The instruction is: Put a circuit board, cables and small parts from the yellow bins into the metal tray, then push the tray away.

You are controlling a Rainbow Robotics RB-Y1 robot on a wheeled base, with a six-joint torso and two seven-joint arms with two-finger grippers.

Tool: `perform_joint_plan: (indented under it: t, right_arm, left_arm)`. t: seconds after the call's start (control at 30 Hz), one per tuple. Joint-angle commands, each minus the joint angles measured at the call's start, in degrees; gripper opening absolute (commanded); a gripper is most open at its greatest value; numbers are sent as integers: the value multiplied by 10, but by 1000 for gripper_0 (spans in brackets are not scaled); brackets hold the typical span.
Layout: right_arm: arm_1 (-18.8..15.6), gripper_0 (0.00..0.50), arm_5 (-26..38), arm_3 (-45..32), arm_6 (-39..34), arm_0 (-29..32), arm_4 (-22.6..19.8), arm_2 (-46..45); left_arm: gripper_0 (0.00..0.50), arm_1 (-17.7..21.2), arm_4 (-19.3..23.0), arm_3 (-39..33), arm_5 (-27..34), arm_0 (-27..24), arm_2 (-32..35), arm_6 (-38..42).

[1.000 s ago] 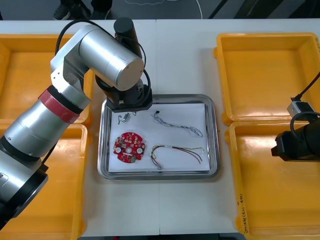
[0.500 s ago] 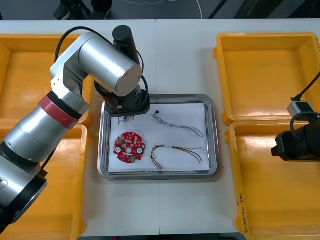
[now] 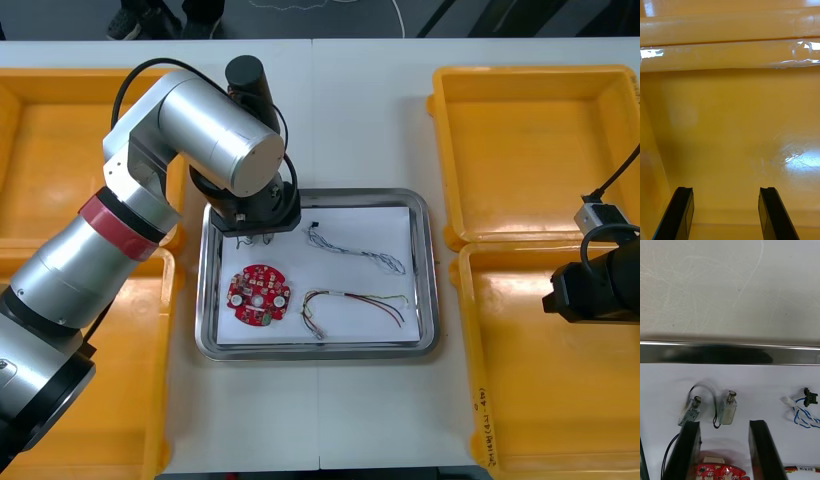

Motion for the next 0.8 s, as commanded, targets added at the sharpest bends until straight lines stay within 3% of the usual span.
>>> perform_joint_plan:
  t: [0.03,0.43,0.8]
  right_arm:
    - [-2,500,3,-4,6,7,-4,-16]
    - [-2,500,3,-4,8,7,-4,-16]
    - [-2,500,3,-4,8,8,-7,-16]
  left_arm:
    - [500,-17,-3,-7,-6,5,-11,2]
    - [500,-12,-20,-44,16,4,14,3]
    - [500,14,-25,-166,115,4,101,2]
